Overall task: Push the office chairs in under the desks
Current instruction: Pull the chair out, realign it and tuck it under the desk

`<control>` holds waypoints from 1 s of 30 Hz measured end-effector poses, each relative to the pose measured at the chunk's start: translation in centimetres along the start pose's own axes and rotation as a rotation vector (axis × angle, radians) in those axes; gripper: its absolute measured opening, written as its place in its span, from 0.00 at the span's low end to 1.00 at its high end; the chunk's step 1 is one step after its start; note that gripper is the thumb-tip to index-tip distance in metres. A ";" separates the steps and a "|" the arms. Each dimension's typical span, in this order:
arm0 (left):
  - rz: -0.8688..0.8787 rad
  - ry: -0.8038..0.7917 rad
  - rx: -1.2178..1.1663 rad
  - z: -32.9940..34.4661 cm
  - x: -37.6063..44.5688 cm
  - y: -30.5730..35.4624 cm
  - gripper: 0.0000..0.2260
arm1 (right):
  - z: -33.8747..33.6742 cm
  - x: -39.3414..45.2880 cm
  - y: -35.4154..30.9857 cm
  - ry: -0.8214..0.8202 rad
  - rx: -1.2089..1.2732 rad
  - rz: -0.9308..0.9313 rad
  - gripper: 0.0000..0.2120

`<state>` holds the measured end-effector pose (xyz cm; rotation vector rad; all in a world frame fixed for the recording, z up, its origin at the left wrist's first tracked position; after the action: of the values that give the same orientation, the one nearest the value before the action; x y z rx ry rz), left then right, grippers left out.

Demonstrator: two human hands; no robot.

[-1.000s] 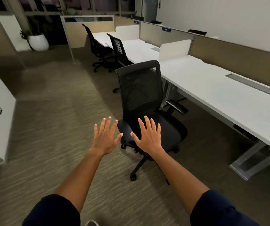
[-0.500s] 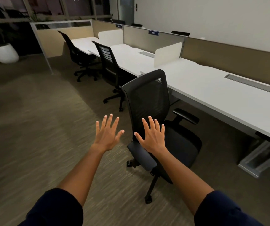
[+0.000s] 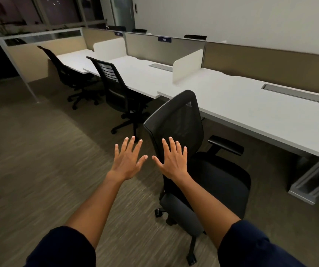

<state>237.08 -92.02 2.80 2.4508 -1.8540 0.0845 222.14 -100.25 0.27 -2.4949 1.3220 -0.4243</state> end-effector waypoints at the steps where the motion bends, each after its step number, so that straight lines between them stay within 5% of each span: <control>1: 0.016 0.005 0.001 -0.3 2.0 -0.7 0.31 | 0.3 1.8 -0.1 -0.002 0.013 0.019 0.41; 14: 0.167 0.024 -0.110 -0.9 15.9 -0.7 0.30 | 3.0 10.1 0.2 0.001 0.053 0.186 0.44; 21: 0.380 -0.104 -0.136 1.0 24.9 2.7 0.31 | 5.7 12.6 1.2 0.046 0.150 0.376 0.48; 30: 0.690 -0.150 0.067 1.9 30.2 8.2 0.27 | 6.0 11.8 2.2 0.041 0.285 0.395 0.50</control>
<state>237.43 -123.32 3.59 1.7712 -2.7097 -0.0049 229.13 -110.63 -4.57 -1.9476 1.5983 -0.5282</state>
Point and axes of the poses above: each hand's wrist, its own x-axis towards the middle knuckle, its own z-axis out of the palm, y = z × x, the point moved 9 cm from there along x, towards the middle knuckle, and after that the axes turned 7 degrees about x, right-handed, at the moved point
